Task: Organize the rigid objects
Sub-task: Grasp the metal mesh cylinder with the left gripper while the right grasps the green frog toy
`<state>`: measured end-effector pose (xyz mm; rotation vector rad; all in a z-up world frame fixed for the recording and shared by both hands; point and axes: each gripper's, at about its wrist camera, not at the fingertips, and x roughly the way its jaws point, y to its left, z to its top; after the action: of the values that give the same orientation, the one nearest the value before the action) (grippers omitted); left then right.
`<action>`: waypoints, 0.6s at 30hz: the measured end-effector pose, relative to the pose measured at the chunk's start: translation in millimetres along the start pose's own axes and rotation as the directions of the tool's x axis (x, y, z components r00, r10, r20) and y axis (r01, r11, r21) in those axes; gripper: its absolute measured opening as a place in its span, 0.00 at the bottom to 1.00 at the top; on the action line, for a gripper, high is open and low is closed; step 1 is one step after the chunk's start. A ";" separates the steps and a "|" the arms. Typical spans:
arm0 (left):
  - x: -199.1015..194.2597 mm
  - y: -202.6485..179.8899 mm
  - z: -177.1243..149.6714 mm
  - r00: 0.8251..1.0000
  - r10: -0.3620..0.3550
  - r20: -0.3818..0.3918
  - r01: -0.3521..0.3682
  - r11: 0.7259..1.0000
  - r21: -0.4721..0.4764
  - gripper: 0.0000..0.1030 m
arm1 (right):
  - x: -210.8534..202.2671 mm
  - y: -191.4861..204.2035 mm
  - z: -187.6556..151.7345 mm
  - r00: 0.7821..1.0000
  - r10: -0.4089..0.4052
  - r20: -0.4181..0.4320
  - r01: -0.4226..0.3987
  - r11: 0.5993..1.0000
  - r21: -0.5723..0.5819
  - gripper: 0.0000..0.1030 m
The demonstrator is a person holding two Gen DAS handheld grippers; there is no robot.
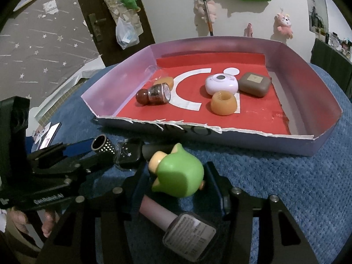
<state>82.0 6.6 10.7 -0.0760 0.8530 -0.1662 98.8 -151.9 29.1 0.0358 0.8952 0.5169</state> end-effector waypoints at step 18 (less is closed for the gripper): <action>-16.8 -7.7 -0.4 0.999 -0.020 0.049 0.020 1.000 0.008 0.23 | -39.5 -18.0 0.8 0.998 0.017 0.065 -0.023 0.997 0.078 0.52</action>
<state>69.9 2.0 23.9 -0.0811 0.8024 -0.1857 86.6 -185.0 54.2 0.1328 0.8530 0.4962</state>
